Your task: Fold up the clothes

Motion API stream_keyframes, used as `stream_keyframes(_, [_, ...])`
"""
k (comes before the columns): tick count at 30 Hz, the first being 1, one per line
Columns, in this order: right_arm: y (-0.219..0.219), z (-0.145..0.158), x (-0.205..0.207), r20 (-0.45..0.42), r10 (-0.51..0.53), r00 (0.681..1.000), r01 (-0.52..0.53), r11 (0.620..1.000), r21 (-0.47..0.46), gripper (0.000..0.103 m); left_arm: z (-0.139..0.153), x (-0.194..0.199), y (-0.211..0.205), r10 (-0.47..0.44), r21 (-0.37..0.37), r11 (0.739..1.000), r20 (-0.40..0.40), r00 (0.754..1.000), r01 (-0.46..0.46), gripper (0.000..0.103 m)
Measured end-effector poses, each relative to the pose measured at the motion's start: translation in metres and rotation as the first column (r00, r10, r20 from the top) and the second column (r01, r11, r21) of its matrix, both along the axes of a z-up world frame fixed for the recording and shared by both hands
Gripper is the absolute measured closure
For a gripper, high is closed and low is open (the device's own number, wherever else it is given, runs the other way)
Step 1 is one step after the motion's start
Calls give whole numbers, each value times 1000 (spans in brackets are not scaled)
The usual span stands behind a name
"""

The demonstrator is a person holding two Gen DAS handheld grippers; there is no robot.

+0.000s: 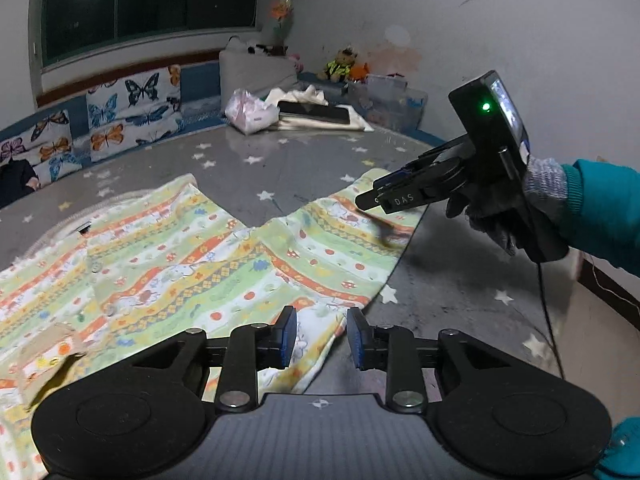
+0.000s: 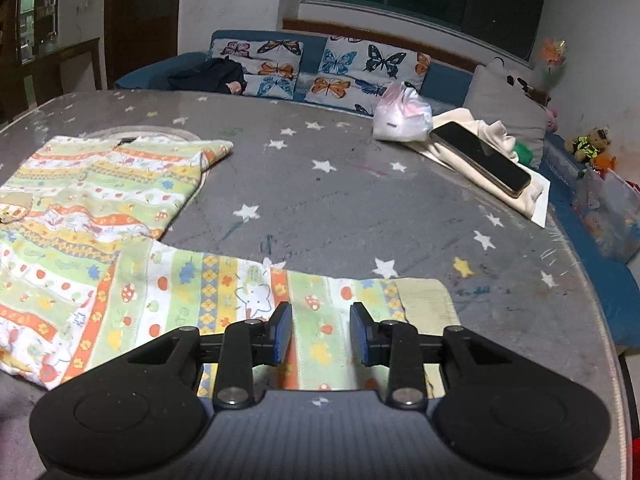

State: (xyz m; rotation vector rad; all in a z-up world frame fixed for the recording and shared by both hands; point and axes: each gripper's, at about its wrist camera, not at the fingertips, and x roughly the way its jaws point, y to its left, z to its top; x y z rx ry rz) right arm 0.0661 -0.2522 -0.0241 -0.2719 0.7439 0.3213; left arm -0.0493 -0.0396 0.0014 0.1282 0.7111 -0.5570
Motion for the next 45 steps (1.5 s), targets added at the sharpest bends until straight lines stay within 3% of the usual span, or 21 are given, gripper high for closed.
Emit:
stream_keyframes(3, [-10, -4, 7, -13, -38, 999, 37, 999, -1, 67, -10, 5, -7, -17, 2, 1000, -26, 1000, 17, 65])
stream_keyframes(8, [-20, 8, 15, 3, -82, 997, 82, 995, -49, 67, -24, 6, -10, -49, -9, 999, -68, 996, 49, 65])
stream_keyframes(14, [12, 39, 34, 6, 42, 999, -42, 999, 20, 67, -23, 2, -3, -63, -42, 997, -75, 995, 60, 64])
stream_keyframes(17, [38, 47, 48, 4, 108, 994, -108, 994, 31, 67, -13, 4, 12, -18, -65, 998, -47, 999, 15, 63])
stream_keyframes(22, [93, 34, 72, -19, 206, 978, -206, 979, 9, 67, -11, 12, 34, 49, -88, 995, -61, 997, -54, 62])
stream_keyframes(29, [157, 6, 103, -55, 292, 955, -294, 956, -25, 67, -26, 15, 37, 24, -95, 995, -121, 992, -36, 62])
stream_keyframes(34, [163, -8, 126, -71, 274, 959, -279, 958, -70, 66, -30, 15, 39, 10, -118, 993, -132, 991, -26, 61])
stream_keyframes(40, [154, 0, 147, -16, 176, 984, -177, 982, -69, 67, -32, 15, 40, -7, -134, 991, -128, 992, -10, 57])
stream_keyframes(43, [153, 1, 151, -50, 202, 978, -202, 979, -4, 68, -32, 15, 40, -8, -141, 990, -129, 992, -10, 57])
stream_keyframes(45, [159, -4, 151, -51, 220, 974, -222, 974, -35, 70, -32, 16, 41, -10, -144, 990, -129, 992, -9, 57])
